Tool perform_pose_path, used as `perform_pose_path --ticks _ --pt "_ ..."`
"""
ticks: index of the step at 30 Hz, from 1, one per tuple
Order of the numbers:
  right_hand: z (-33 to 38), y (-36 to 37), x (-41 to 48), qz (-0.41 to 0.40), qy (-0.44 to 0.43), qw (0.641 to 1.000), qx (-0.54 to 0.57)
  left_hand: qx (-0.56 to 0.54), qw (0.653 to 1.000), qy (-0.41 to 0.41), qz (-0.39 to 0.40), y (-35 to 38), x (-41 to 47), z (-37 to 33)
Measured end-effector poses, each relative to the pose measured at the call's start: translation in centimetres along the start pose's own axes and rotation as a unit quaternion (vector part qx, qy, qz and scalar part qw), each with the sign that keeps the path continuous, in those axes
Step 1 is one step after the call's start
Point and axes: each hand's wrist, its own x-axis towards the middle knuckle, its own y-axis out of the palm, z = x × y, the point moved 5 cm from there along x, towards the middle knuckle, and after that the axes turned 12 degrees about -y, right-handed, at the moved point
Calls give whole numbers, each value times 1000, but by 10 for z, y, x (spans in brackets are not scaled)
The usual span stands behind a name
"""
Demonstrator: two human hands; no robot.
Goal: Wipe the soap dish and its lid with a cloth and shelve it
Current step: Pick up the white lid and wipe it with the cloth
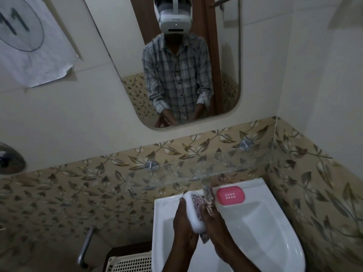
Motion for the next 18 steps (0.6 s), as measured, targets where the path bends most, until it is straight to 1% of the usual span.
perform_pose_path --ticks 1,2,3,4,5,6,7,8,9,10,11,12,14,16,17,18 --pt "-5 6 -5 -14 10 999 38 23 999 26 -13 -3 5 0" --pt "-5 6 -12 -20 57 992 107 42 998 32 -30 -6 1 -1" --pt "-6 7 -14 -43 54 991 112 59 997 52 -30 -6 2 1" --pt "-10 5 -14 -64 97 978 174 97 991 77 -45 -8 0 0" --pt "-13 3 -14 -72 94 980 163 128 982 127 -63 -12 1 -2" --pt "-13 -1 -15 -85 111 968 209 188 962 179 -90 -14 -1 -5" --pt "-15 -5 -15 -92 103 968 211 219 936 242 -134 -18 -2 -9" --pt "-16 -9 -15 -100 113 959 240 247 911 277 -182 -20 -6 -11" --pt "-16 -12 -14 -100 98 964 228 261 895 293 -212 -20 -7 -12" --pt "-14 -16 -14 -94 89 966 223 275 893 275 -226 -19 -9 -10" --pt "-10 -17 -14 -85 66 977 184 300 896 238 -223 -16 -8 -5" --pt "-5 -17 -13 -72 37 985 150 319 906 188 -206 -11 -7 -3" --pt "8 -13 -17 -48 -34 994 93 295 935 109 -162 -5 -8 -1" --pt "16 -8 -25 -20 -63 994 89 263 952 105 -119 -3 -7 -9" --pt "15 -5 -29 -17 -71 991 116 246 958 106 -104 -4 -5 -13" --pt "15 -3 -33 -10 -88 988 123 227 964 90 -104 -9 -2 -15"
